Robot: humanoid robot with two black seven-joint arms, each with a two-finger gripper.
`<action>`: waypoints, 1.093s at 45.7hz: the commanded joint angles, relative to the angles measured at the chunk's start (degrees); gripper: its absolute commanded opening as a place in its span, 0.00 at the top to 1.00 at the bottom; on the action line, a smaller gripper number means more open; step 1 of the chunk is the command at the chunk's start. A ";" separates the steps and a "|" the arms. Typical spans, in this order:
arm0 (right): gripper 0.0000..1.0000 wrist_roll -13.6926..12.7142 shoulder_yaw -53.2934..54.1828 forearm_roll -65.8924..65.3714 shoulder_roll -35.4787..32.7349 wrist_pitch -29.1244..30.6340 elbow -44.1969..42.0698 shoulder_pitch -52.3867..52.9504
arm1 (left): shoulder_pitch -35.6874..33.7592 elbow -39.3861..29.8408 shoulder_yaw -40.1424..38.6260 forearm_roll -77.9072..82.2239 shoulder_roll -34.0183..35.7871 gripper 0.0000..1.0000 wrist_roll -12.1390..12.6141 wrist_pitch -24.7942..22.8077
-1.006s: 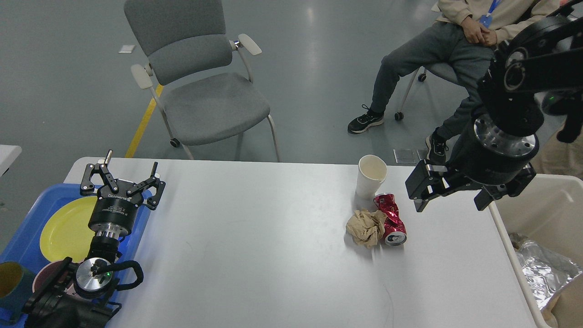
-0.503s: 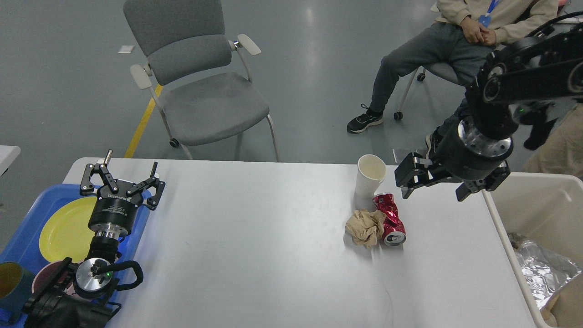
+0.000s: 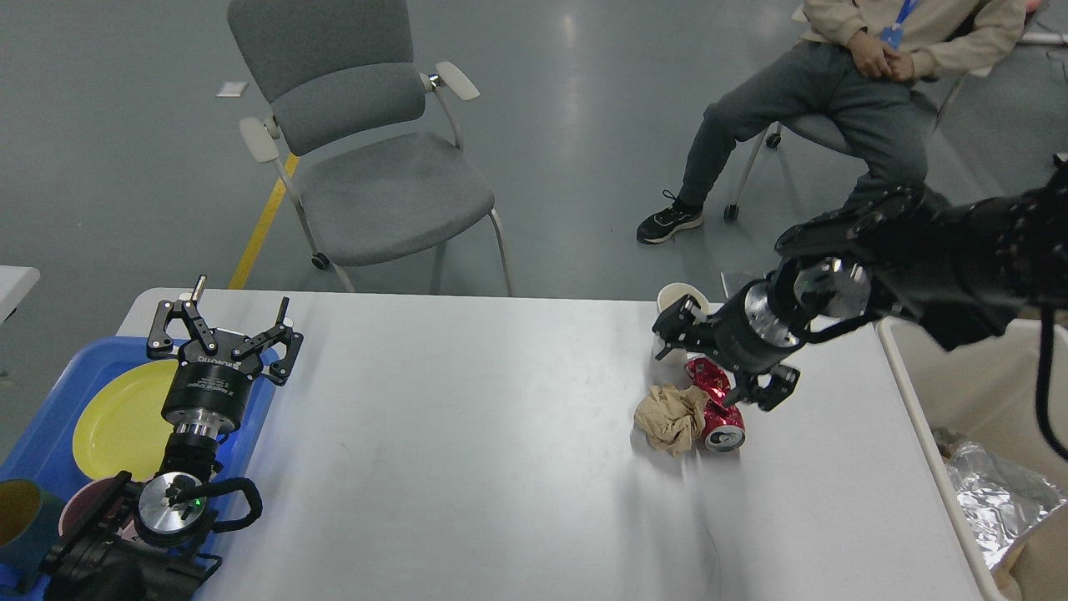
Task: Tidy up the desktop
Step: 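Lower the right gripper onto the crumpled brown paper and grasp it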
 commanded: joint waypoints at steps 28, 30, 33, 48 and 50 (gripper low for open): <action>0.00 -0.27 9.93 2.42 4.02 -11.78 -21.23 -24.75 | 0.00 0.00 0.00 0.00 0.05 0.04 0.00 0.00; 0.00 -0.27 10.01 2.42 4.02 -12.04 -21.67 -25.01 | 0.00 0.00 0.00 0.09 -0.04 0.04 0.00 0.00; 0.00 -0.27 11.06 2.42 4.02 -13.45 -22.55 -25.89 | 0.00 0.00 -0.08 0.00 -0.04 0.04 0.00 0.00; 0.00 -0.18 15.11 2.42 4.28 -14.86 -24.22 -28.35 | 0.00 0.00 0.00 0.00 -0.04 0.04 0.00 0.00; 0.04 -0.18 15.46 2.42 4.28 -14.86 -24.39 -28.53 | 0.00 0.00 0.00 0.00 -0.04 0.04 0.00 0.00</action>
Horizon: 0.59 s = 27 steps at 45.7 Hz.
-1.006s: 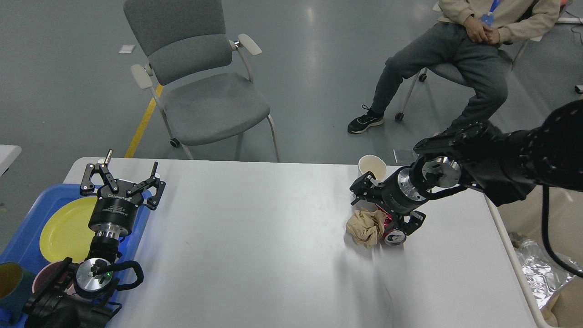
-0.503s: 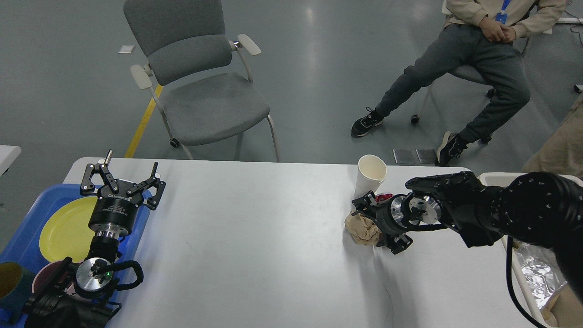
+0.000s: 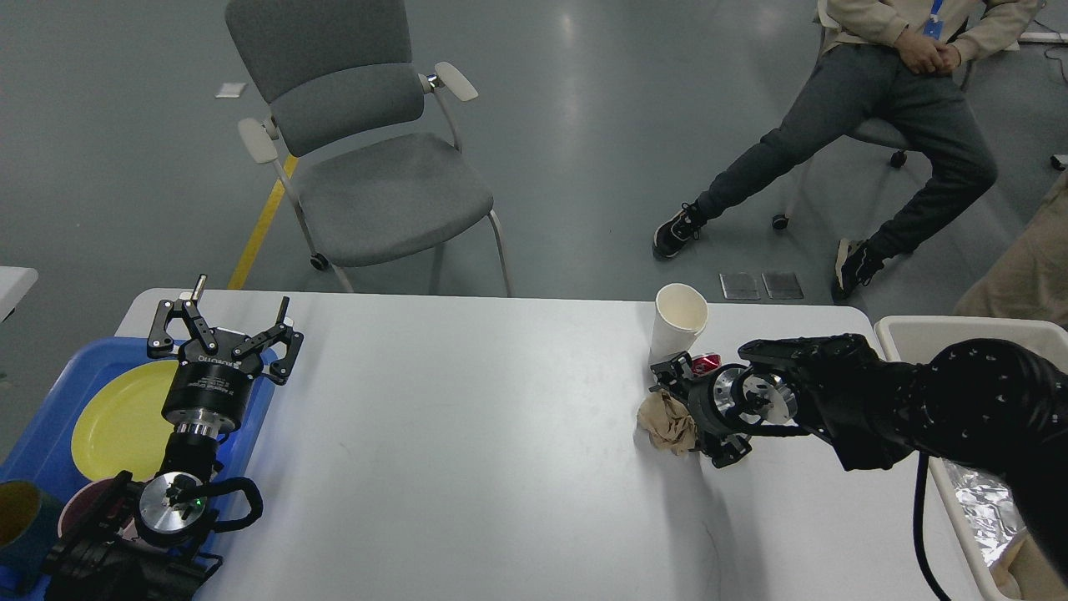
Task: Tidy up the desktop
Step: 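Lower the right gripper onto the crumpled brown paper and grasp it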
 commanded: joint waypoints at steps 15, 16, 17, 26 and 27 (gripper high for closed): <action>0.85 0.00 2.66 0.02 -0.48 -0.23 -0.07 -1.04 | 0.00 0.00 -0.08 0.00 -0.04 0.04 0.00 0.00; 0.91 0.00 2.83 0.02 -0.48 -0.23 0.10 -1.12 | -0.08 0.00 0.01 0.00 0.05 0.04 0.00 0.00; 0.98 0.00 2.83 0.02 -0.57 -0.23 0.28 -1.12 | 0.00 0.00 0.01 0.00 -0.04 0.04 0.00 0.00; 1.00 -0.17 2.92 0.11 -0.74 -0.32 0.46 -0.69 | 0.00 0.00 0.01 0.00 0.05 0.04 0.00 0.00; 1.00 -0.17 2.92 0.11 -0.74 -0.32 0.54 -0.60 | 0.00 0.00 0.01 0.00 -0.04 0.04 0.00 0.00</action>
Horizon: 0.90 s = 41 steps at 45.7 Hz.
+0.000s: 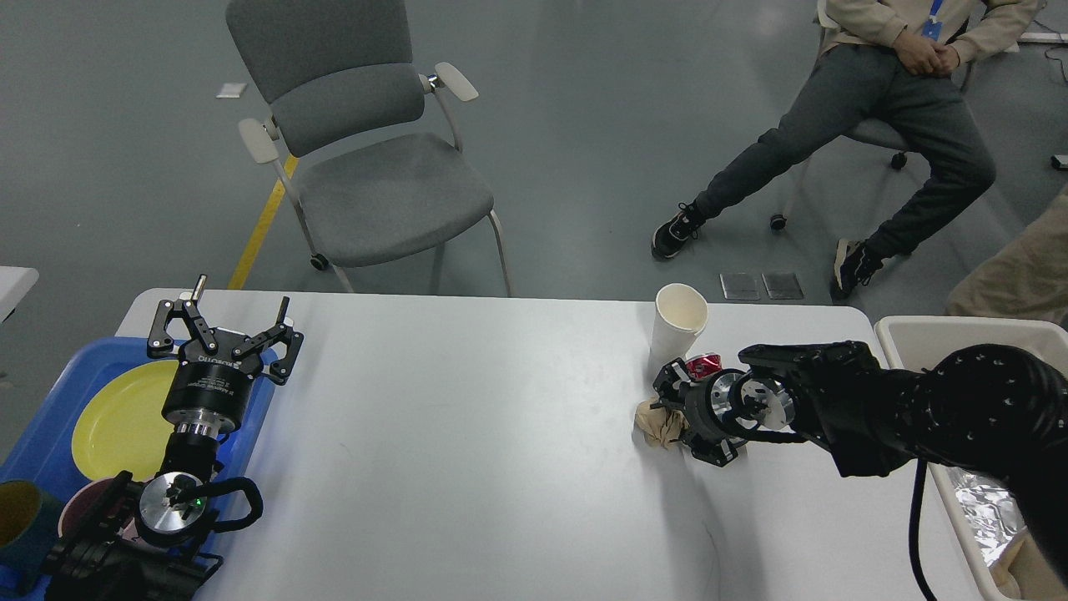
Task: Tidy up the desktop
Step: 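Lower the right gripper onto the crumpled brown paper and grasp it, then carry the crumpled brown paper into the white bin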
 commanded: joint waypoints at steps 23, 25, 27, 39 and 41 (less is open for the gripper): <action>1.00 -1.89 0.01 0.60 -0.63 -0.19 6.08 4.32 | -0.08 0.00 0.01 0.00 -0.01 0.04 0.00 0.00; 1.00 -1.98 0.10 0.69 -1.94 -0.19 9.41 6.69 | 0.00 0.00 0.01 0.00 0.08 0.04 0.00 0.00; 1.00 -1.98 0.10 0.78 -4.66 -0.45 14.50 9.94 | 0.01 0.00 0.01 0.00 -0.01 0.04 0.00 0.00; 1.00 -4.97 -8.94 -0.01 -10.30 3.76 37.54 32.61 | 0.00 0.00 0.01 0.00 0.00 0.04 0.09 0.00; 1.00 -4.88 -11.84 -0.27 -9.95 6.57 40.44 37.35 | 0.01 0.00 0.01 0.00 0.08 0.04 0.09 0.00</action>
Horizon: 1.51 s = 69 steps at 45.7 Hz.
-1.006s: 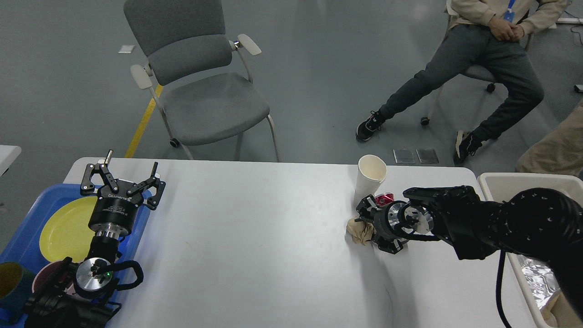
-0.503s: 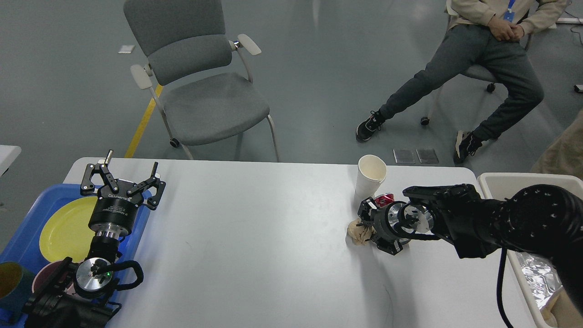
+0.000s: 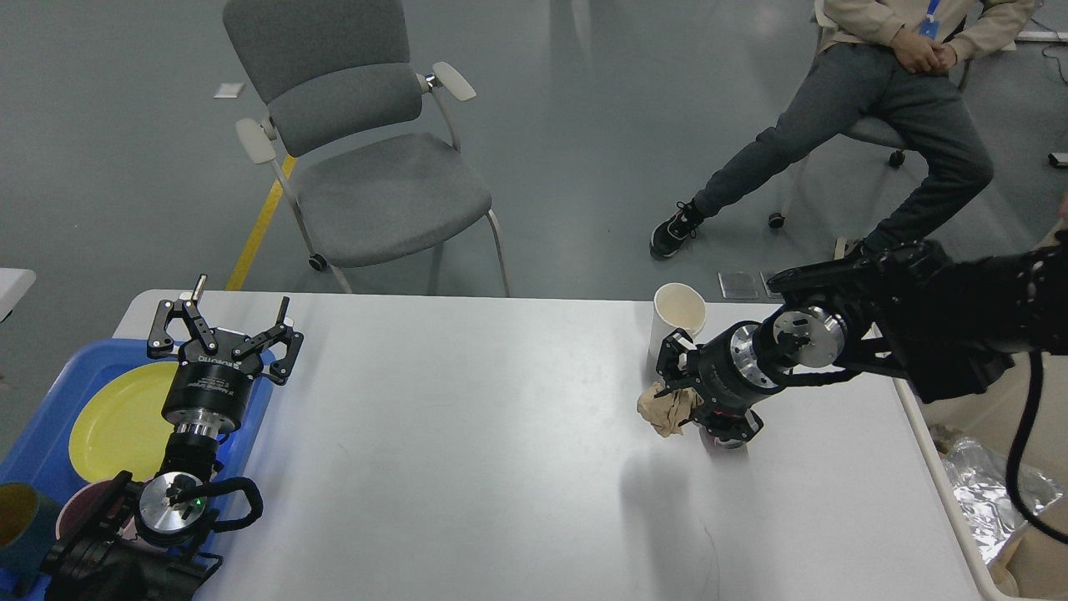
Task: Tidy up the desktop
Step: 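Carry the crumpled brown paper into the white bin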
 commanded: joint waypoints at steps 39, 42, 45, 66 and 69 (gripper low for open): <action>1.00 17.55 -32.76 -25.95 -1.68 28.72 24.97 40.56 | 0.03 0.02 -0.08 0.00 -0.03 0.04 0.00 0.00; 1.00 17.55 -33.03 -25.69 -2.73 27.49 24.44 40.12 | 0.03 0.02 -0.08 0.00 -0.03 0.04 0.00 0.00; 1.00 17.46 -33.81 -25.78 -4.23 25.21 24.35 39.60 | 0.03 0.02 0.01 0.00 0.05 0.04 0.00 0.00; 1.00 17.46 -35.85 -26.39 -22.59 20.11 -10.34 6.65 | 0.03 0.02 0.01 0.00 -0.03 0.04 -0.09 0.00; 1.00 17.46 -32.16 -26.39 -24.44 18.44 -15.88 -0.46 | 0.03 0.02 0.01 0.00 0.05 0.04 -0.09 0.00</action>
